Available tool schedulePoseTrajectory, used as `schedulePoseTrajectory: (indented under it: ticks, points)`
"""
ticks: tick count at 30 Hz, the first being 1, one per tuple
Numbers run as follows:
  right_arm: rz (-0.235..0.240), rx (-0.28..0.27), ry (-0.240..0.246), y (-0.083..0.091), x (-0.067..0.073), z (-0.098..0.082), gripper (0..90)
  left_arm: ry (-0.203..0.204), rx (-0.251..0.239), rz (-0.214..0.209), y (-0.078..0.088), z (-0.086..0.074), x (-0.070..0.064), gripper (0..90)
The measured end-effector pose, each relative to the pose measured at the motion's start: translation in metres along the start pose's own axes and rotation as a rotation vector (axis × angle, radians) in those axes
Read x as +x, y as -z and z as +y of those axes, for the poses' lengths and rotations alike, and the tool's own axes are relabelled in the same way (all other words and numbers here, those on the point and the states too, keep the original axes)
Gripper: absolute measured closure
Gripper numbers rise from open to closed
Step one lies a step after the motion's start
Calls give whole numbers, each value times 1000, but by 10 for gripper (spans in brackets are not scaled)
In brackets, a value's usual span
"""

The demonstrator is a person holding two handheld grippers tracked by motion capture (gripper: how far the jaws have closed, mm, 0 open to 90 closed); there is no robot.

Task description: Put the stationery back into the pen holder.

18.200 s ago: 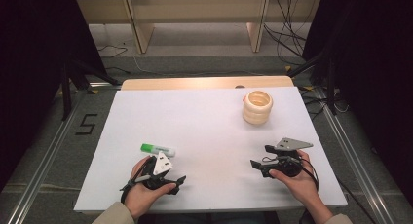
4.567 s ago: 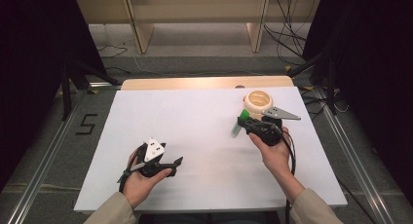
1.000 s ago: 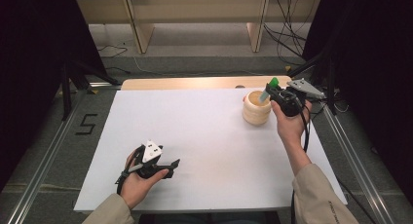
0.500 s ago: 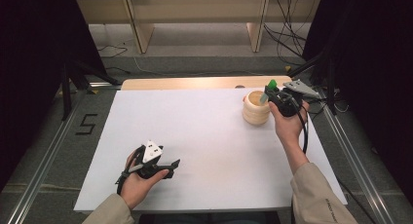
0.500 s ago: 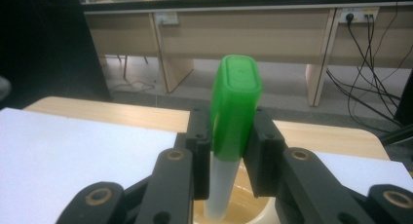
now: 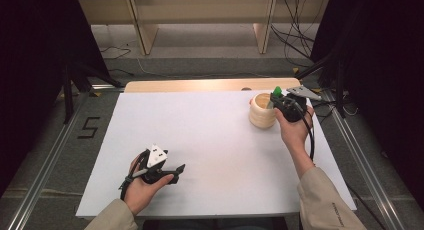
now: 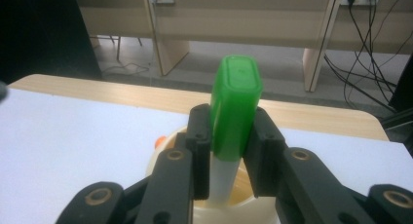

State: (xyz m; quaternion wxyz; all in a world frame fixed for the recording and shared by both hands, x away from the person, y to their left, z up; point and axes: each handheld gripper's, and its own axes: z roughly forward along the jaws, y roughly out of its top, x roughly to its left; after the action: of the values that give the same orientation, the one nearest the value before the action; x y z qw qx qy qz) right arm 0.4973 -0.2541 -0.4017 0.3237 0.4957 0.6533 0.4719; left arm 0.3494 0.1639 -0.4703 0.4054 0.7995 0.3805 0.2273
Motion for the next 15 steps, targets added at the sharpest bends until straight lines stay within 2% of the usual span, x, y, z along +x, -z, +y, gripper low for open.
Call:
schedulePoseTrajectory:
  ticks: [15]
  points:
    - [4, 64, 8, -12, 0, -12, 743, 1, 1, 0, -1, -1, 0, 213]
